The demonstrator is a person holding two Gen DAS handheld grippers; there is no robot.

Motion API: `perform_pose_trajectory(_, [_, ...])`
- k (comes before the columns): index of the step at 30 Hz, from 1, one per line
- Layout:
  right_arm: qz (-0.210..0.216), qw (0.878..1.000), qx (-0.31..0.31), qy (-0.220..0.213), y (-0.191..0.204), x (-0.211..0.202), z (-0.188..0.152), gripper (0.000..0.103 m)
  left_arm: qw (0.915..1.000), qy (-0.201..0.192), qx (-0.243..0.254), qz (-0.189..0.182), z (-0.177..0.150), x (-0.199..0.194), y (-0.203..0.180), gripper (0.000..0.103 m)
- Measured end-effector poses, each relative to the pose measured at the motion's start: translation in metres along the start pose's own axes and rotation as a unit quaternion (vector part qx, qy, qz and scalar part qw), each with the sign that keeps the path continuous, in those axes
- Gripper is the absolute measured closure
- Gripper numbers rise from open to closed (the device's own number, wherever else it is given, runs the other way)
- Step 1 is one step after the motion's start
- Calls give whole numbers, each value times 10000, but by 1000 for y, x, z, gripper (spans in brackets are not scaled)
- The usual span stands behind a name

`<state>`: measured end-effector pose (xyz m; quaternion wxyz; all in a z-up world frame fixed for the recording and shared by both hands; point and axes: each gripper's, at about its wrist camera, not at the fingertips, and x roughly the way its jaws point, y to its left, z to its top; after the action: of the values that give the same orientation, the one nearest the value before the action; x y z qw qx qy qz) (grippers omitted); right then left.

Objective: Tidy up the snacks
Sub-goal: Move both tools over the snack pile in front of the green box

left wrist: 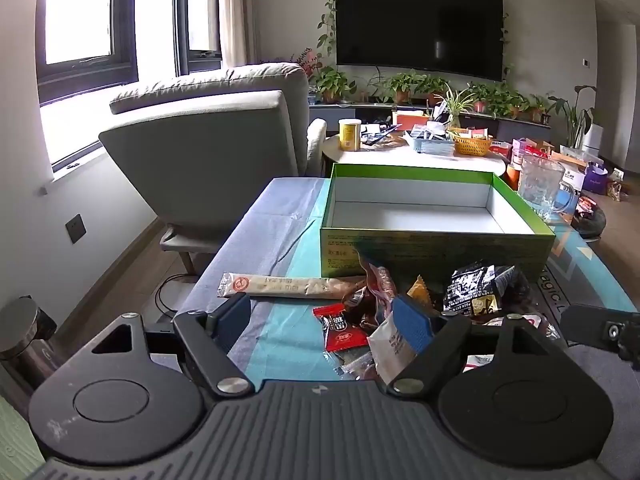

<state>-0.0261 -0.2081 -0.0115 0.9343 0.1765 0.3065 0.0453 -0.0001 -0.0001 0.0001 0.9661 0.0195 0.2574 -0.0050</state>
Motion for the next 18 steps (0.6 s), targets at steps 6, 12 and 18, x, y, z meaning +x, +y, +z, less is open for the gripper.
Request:
perform_pose_trajectory(6, [-255,9996,-84,-79,-8,3,2,48,10000,54,-5,-72,0,-1,0,26])
perform_pose_trajectory(12, [-184,9992,-350,-53,-3,4,-1,48,9999,54,38,-78,0,0,-1,26])
perform_pose_trajectory(18, [-73,9996,-279,-71,-4,3,-1,48,9999,92,44,-101,-2,1,-1,26])
